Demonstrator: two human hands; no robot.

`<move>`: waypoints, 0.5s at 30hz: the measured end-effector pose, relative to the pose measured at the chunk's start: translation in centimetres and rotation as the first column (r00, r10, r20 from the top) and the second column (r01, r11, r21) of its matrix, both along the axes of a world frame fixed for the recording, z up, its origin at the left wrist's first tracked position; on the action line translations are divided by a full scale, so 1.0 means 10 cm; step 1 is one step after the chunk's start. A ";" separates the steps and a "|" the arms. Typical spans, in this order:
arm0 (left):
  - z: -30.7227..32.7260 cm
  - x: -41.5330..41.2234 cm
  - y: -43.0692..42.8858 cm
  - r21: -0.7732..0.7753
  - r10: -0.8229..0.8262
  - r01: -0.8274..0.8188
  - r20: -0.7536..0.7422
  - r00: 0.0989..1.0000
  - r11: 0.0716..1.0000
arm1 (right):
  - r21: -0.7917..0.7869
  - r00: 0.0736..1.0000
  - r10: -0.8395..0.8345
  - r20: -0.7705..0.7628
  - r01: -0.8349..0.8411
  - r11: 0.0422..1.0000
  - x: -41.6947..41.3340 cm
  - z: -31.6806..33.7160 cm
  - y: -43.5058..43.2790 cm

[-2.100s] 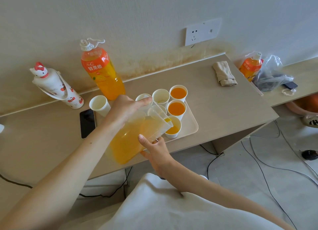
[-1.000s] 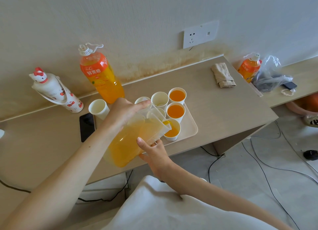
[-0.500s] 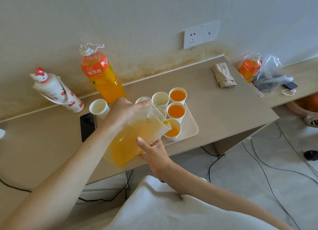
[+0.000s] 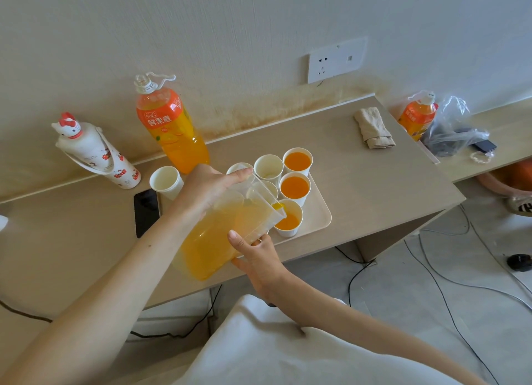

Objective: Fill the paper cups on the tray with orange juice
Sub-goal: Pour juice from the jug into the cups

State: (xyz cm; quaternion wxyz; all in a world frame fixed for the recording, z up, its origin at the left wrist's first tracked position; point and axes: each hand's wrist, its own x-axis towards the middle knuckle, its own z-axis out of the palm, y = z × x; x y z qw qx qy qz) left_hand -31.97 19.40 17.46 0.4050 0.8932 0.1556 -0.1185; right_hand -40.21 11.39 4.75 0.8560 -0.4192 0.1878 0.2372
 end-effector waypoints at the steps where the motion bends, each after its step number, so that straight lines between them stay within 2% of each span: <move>1: 0.01 0.00 0.00 0.004 0.001 -0.001 0.001 1.000 1.000 | -0.003 1.000 0.003 0.000 -0.003 1.000 0.00 0.00 0.00; 15: 0.02 -0.01 -0.01 0.006 -0.001 0.001 -0.005 1.000 1.000 | -0.012 1.000 0.021 0.000 -0.021 1.000 -0.01 0.00 0.01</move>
